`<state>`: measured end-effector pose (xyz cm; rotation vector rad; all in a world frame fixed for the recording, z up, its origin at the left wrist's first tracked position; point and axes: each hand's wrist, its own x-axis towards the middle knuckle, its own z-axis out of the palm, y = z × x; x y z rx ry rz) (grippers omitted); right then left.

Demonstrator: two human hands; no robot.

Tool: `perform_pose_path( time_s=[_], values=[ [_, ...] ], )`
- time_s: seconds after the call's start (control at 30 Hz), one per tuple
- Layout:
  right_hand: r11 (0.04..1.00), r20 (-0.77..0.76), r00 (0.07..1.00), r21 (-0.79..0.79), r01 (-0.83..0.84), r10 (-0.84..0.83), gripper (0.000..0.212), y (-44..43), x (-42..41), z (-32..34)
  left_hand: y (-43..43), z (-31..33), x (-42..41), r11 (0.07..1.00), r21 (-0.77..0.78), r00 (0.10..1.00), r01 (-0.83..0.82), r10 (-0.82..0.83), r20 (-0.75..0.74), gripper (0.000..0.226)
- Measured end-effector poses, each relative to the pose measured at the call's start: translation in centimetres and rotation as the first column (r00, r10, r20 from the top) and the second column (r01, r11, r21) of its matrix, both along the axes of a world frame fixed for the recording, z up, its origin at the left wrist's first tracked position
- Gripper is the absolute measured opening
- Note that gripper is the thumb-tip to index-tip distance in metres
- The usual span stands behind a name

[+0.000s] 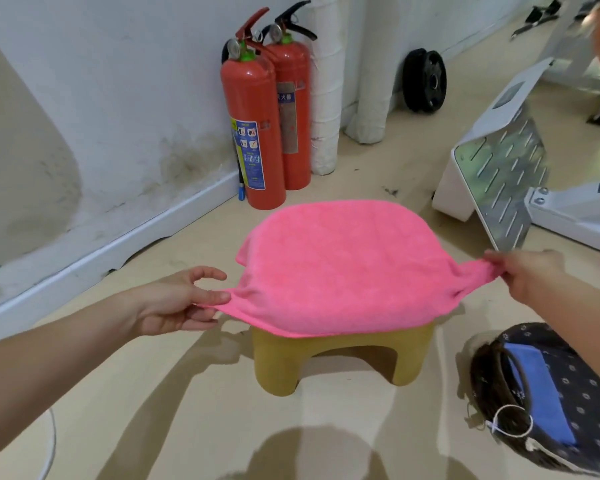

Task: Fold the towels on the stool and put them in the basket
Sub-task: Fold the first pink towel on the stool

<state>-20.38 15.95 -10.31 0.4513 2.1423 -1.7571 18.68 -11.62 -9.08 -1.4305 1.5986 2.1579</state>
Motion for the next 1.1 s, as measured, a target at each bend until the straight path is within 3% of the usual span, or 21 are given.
perform_pose_path(
  time_s=[0.1, 0.2, 0.33, 0.4, 0.47, 0.57, 0.67, 0.73, 0.87, 1.0, 1.1],
  values=[
    [0.972, -0.135, 0.991, -0.235, -0.030, -0.002, 0.064, -2.7, -0.8, 4.1, -0.8, 2.9, -0.4, 1.000, -0.011, 0.987, -0.001, 0.000, -0.160, 0.072],
    [0.928, -0.306, 0.924, -0.217, -0.304, 0.231, 0.056, -5.7, 1.5, 8.4, -1.0, 5.0, -1.4, 0.998, -0.057, 0.949, 0.000, -0.018, -0.314, 0.067],
    [0.661, -0.345, 0.647, -0.093, -0.745, 0.680, 0.038, -8.9, 8.6, 11.1, 0.8, 7.4, -3.4, 0.986, -0.102, 0.881, 0.130, -0.162, -0.445, 0.060],
    [0.529, -0.338, 0.491, 0.026, -0.848, 0.803, 0.027, -9.7, 11.9, 11.2, 2.1, 8.2, -4.5, 0.969, -0.187, 0.864, 0.162, -0.231, -0.447, 0.053],
    [0.437, -0.327, 0.391, 0.081, -0.896, 0.861, 0.013, -10.0, 14.3, 11.2, 3.4, 8.7, -5.6, 0.951, -0.278, 0.842, 0.138, -0.260, -0.472, 0.047],
    [0.372, -0.317, 0.348, 0.015, -0.928, 0.882, 0.012, -10.0, 15.8, 12.1, 5.4, 9.5, -6.7, 0.834, -0.543, 0.845, 0.094, -0.355, -0.399, 0.020],
    [0.323, -0.330, 0.275, 0.100, -0.941, 0.903, 0.024, -10.1, 16.1, 13.0, 6.5, 10.0, -7.5, 0.756, -0.655, 0.845, 0.024, -0.365, -0.390, 0.004],
    [0.277, -0.325, 0.234, 0.093, -0.956, 0.916, 0.016, -10.1, 16.4, 13.3, 6.9, 9.9, -7.8, 0.720, -0.694, 0.841, -0.026, -0.359, -0.404, 0.005],
    [0.183, -0.301, 0.152, 0.080, -0.980, 0.942, 0.019, -10.0, 16.7, 13.2, 6.2, 9.3, -8.1, 0.494, -0.858, 0.866, -0.144, -0.357, -0.351, 0.015],
    [0.185, -0.266, 0.162, 0.064, -0.981, 0.950, 0.022, -10.3, 16.7, 12.7, 6.2, 9.8, -7.8, 0.490, -0.864, 0.823, -0.119, -0.437, -0.362, 0.013],
    [0.202, -0.215, 0.208, -0.052, -0.978, 0.954, 0.016, -10.5, 16.9, 12.5, 6.1, 10.1, -7.6, 0.422, -0.900, 0.824, -0.106, -0.469, -0.317, 0.013]
  ],
)
